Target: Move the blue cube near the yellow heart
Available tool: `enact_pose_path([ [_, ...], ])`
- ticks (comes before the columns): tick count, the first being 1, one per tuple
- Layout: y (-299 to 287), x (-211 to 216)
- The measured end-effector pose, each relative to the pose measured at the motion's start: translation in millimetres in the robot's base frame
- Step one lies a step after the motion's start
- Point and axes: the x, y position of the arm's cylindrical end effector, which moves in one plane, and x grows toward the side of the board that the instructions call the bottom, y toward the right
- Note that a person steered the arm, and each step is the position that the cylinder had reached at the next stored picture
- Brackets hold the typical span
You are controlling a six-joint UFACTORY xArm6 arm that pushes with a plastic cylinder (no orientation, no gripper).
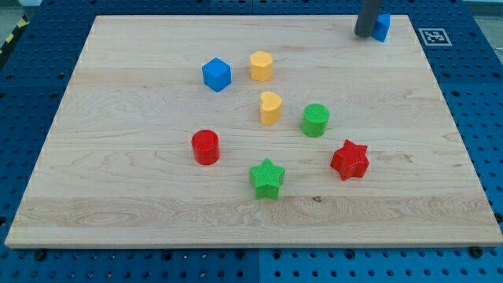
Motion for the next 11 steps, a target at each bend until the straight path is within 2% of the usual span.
enact_pose_path([
  [3,8,7],
  [4,-54,7],
  [6,-260,10],
  [7,-296,51],
  [8,-301,76],
  [9,-295,77],
  [10,-268,89],
  [11,-240,123],
])
